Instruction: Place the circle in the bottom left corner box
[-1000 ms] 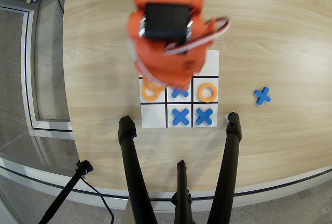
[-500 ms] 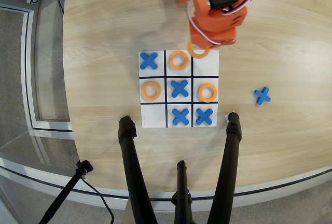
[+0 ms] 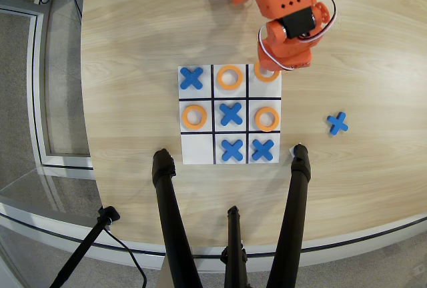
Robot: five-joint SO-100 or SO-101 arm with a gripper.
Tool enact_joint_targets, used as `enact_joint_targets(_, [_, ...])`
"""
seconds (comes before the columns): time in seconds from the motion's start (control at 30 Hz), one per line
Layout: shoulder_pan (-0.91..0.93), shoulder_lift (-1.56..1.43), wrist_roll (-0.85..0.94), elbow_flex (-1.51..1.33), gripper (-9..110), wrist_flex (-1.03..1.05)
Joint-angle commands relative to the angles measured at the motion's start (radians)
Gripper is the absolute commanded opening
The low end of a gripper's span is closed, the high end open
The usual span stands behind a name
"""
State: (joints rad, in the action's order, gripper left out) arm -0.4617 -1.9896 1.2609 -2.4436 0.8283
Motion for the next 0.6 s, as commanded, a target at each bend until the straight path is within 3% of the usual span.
enact_joint_targets(0.0, [0.021,0.048,-0.005,0.018,0,-0.052])
enact_joint_targets(0.57, [0.048,0.210,-0.009,0.084,0,-0.124])
